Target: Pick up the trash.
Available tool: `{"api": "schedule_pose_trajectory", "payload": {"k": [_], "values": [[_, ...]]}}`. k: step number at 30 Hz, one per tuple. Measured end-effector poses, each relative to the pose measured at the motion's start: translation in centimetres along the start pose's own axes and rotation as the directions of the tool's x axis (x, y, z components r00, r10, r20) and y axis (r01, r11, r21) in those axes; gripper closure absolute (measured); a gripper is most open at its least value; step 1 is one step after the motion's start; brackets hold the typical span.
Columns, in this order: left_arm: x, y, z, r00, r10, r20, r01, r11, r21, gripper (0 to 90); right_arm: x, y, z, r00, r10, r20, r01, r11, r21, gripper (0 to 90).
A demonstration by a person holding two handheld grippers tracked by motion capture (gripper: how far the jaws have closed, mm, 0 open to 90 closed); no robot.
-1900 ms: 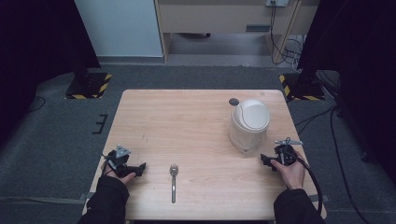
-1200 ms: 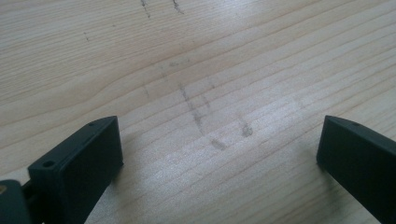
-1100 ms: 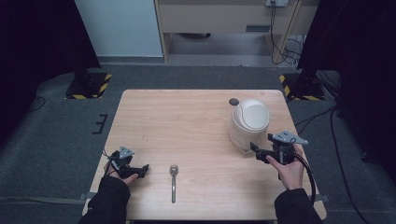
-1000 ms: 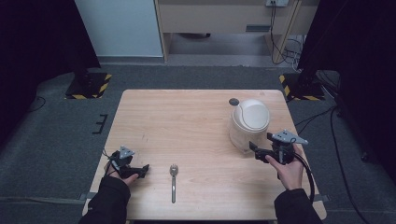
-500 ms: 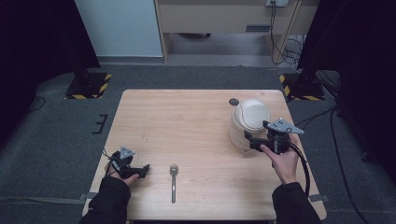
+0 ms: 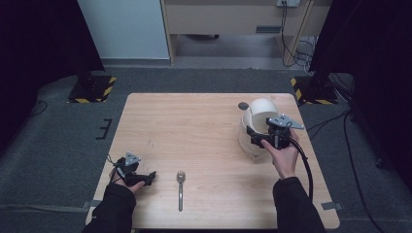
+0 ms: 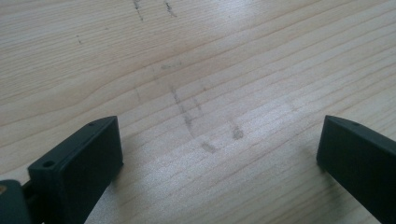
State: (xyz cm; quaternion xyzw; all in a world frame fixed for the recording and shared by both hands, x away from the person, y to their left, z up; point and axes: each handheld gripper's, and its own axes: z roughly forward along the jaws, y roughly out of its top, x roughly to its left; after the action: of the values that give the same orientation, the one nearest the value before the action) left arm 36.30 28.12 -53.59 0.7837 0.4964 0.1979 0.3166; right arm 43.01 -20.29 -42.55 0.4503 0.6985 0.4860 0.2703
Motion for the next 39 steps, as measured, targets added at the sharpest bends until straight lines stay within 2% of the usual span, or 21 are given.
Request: {"api": "schedule_pose_trajectory", "payload": {"k": [3,8,14,17,21,22,27,29,31,32,34,35,38,39], "values": [[0.0,0.0,0.0,1.0,0.002,0.001,-0.002,1.0,0.002,0.0,-0.3,-0.9,0.4,0.9999,0.013,-0.002,-0.013,0.999,0.037,15.2],[-0.1,0.0,0.0,1.0,0.003,0.002,-0.003,1.0,0.002,0.0,-0.4,-1.1,0.6,0.9992,0.032,-0.024,-0.031,0.999,0.041,16.6],[-0.1,0.0,0.0,1.0,0.003,0.002,-0.003,1.0,0.002,0.0,-0.3,-1.2,1.3,0.9992,0.028,-0.027,-0.026,0.998,0.061,14.7],[-0.1,0.0,0.0,1.0,0.003,0.002,-0.003,1.0,0.002,0.0,-0.1,-1.2,1.5,0.9999,0.005,-0.013,-0.004,0.998,0.061,14.6],[-0.1,0.0,0.0,1.0,0.007,0.005,-0.007,1.0,0.001,0.0,-0.2,-1.0,0.9,0.9994,0.017,-0.03,-0.016,0.999,0.044,16.2],[-0.1,0.0,0.0,0.9999,0.008,0.007,-0.008,1.0,0.001,0.0,-0.2,-0.8,0.3,0.9993,0.018,-0.034,-0.017,1.0,0.02,16.2],[-0.1,0.0,0.0,0.9999,0.009,0.008,-0.009,1.0,0.002,0.0,-0.9,-0.2,-1.4,0.9991,0.029,-0.031,-0.03,0.999,-0.033,16.3],[-0.1,0.1,0.0,0.9998,0.011,0.014,-0.011,0.9999,0.005,0.0,-1.8,0.0,-2.9,0.9994,0.036,0.005,-0.035,0.996,-0.076,17.2],[-0.2,0.2,0.0,0.9998,0.014,0.017,-0.014,0.9999,0.009,0.5,-2.2,-0.1,-3.4,0.9992,0.036,0.02,-0.034,0.996,-0.088,17.6],[-0.2,0.2,-0.1,0.9997,0.016,0.018,-0.016,0.9998,0.012,1.8,-3.1,-0.4,-4.2,0.9977,0.039,0.055,-0.033,0.994,-0.1,18.1],[-0.2,0.3,-0.1,0.9994,0.022,0.025,-0.023,0.9996,0.016,3.5,-3.5,-0.6,-4.6,0.9965,0.043,0.072,-0.036,0.994,-0.101,18.2],[-0.3,0.5,-0.3,0.9993,0.022,0.031,-0.022,0.9995,0.023,8.6,-4.2,-1.2,-5.3,0.9944,0.045,0.096,-0.036,0.995,-0.098,18.4],[-0.3,0.6,-0.4,0.9992,0.013,0.038,-0.014,0.9995,0.027,12.1,-4.9,-2.0,-5.8,0.9926,0.048,0.112,-0.039,0.995,-0.087,18.5],[-0.4,0.7,-0.6,0.999,0.001,0.044,-0.003,0.9994,0.034,16.9,-5.3,-2.8,-6.1,0.9914,0.047,0.122,-0.039,0.997,-0.061,18.5]]}}
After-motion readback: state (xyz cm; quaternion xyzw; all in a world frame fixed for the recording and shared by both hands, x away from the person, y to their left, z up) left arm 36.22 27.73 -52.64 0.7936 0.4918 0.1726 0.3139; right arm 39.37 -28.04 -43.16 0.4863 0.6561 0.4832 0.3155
